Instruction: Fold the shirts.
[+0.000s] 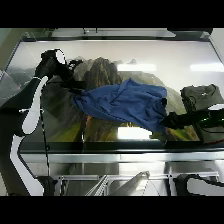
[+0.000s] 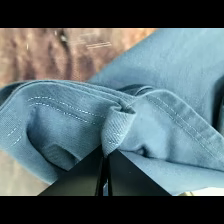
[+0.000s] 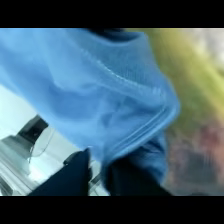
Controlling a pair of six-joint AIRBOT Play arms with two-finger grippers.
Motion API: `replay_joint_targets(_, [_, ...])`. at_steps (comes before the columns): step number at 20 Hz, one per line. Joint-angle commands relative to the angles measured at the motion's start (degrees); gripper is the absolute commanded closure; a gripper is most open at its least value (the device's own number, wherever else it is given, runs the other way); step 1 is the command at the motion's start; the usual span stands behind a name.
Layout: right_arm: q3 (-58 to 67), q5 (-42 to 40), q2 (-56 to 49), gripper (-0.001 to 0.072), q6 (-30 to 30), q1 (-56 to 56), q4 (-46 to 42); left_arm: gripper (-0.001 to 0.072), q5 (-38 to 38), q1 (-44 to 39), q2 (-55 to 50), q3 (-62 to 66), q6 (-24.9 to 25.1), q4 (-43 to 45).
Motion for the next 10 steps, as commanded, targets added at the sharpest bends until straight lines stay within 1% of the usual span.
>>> replay_joint_targets(1, [0.0, 0.6, -0.1, 0.0705, 0.3, 0.7, 0.6, 0.0681, -0.7, 0.1, 0.2, 0.0, 0.0, -1.4])
replay_joint_targets(3, [0.0, 0.4, 0.0, 0.0699, -0.1, 0.9, 3.4, 0.0681, -0.7, 1.0, 1.1, 0.0, 1.0, -6.2])
replay_joint_targets(4, [0.2, 1.6, 0.4, 0.0699, -2.1, 0.9, 6.4, 0.0682, -1.1, 1.6, 2.3, 0.0, 1.4, -9.6])
replay_joint_targets(6, [2.3, 6.3, 3.0, 0.0699, -4.8, 0.7, 14.1, 0.0681, -2.5, 4.1, 5.8, 0.0, 2.4, -19.3])
replay_joint_targets(8, [7.8, 14.3, 8.4, 0.0699, -5.4, -0.6, 23.8, 0.0682, -4.6, 7.6, 11.3, 0.0, 4.3, -32.4])
replay_joint_targets(9, [11.9, 18.2, 12.5, 0.0699, -5.4, -2.1, 30.5, 0.0682, -5.6, 9.7, 14.8, 0.0, 6.0, -41.0])
replay_joint_targets(10, [16.2, 20.2, 16.9, 0.0699, -5.3, -4.0, 37.2, 0.0682, -6.7, 11.8, 18.5, 0.0, 8.2, -50.4])
